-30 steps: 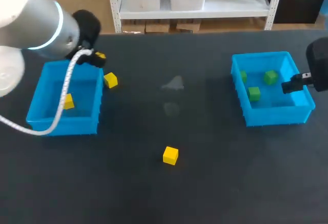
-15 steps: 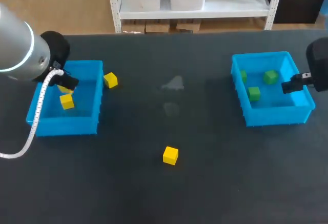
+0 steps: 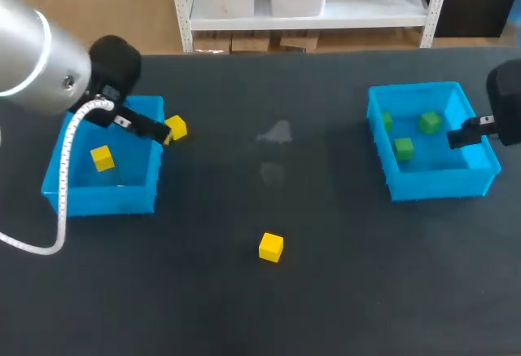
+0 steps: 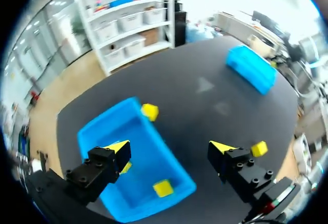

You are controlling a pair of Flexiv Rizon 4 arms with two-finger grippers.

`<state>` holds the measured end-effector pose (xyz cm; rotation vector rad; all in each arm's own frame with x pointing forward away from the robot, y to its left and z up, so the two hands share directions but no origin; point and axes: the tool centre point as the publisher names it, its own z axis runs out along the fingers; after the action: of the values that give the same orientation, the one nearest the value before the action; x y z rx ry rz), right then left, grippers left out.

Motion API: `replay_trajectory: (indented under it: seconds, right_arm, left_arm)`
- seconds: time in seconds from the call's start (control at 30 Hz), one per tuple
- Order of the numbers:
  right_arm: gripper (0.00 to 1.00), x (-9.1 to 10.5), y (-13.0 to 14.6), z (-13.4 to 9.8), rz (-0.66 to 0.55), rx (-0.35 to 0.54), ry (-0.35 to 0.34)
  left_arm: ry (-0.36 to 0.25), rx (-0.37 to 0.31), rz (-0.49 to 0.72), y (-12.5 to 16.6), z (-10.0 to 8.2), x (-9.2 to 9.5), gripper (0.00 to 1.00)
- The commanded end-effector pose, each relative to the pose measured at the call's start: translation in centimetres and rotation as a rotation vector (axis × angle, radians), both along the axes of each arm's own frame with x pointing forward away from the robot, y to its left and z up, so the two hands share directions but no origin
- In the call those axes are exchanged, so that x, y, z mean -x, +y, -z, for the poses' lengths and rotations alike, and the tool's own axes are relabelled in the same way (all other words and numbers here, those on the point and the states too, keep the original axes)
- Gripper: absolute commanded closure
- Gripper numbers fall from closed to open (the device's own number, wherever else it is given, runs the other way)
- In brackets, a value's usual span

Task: Put the green cubes in the right bin and the yellow cubes in the left bin.

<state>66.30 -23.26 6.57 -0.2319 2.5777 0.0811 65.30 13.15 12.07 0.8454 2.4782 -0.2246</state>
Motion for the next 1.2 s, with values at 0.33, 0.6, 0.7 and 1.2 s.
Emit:
replay_trajectory:
  seconds: [0.33, 0.6, 0.7, 1.2]
  right_arm:
    - [0.00, 0.0, 0.0, 0.1, 0.002, 0.000, -0.005]
    - [0.00, 0.0, 0.0, 0.1, 0.002, 0.000, -0.005]
    - [0.00, 0.0, 0.0, 0.1, 0.002, 0.000, -0.005]
    - [0.00, 0.0, 0.0, 0.1, 0.002, 0.000, -0.005]
  left_arm:
    - [0.108, 0.010, 0.440, -8.5, -0.4, 5.2, 0.00]
    - [0.076, -0.061, 0.774, -11.2, 1.1, 7.4, 0.00]
    - [0.063, -0.087, 0.886, -11.7, 1.8, 7.9, 0.00]
    - [0.016, -0.215, 1.248, -15.0, 5.2, 10.7, 0.00]
